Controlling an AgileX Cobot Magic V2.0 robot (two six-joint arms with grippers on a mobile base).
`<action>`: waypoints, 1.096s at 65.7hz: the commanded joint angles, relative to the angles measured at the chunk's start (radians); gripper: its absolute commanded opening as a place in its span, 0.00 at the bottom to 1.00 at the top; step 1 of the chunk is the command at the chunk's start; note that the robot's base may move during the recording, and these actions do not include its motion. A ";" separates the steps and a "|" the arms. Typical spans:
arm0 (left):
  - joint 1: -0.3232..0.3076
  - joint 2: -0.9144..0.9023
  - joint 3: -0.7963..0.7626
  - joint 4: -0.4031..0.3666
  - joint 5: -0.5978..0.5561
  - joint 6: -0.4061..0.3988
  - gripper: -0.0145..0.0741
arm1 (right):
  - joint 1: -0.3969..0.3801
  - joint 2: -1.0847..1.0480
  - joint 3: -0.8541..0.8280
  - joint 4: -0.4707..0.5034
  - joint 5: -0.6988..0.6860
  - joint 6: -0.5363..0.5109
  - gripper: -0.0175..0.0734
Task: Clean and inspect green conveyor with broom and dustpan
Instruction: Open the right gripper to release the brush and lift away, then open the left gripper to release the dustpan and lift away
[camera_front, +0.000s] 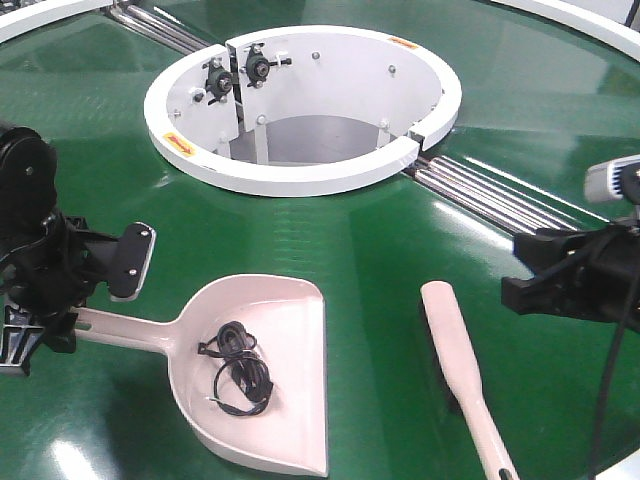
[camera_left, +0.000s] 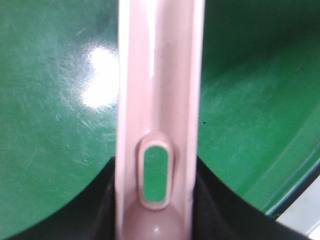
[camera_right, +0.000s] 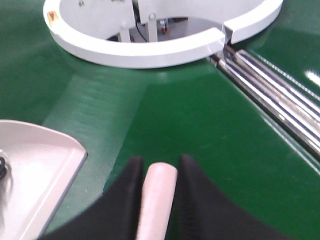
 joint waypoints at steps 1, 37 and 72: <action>-0.010 -0.036 -0.023 -0.024 0.004 0.002 0.14 | -0.003 -0.049 -0.025 -0.005 -0.071 -0.008 0.18; -0.010 -0.036 -0.023 -0.024 0.004 0.002 0.14 | -0.003 -0.108 -0.025 0.002 -0.144 -0.004 0.18; -0.010 -0.036 -0.023 -0.025 -0.005 0.002 0.14 | -0.003 -0.108 -0.025 0.002 -0.144 -0.004 0.18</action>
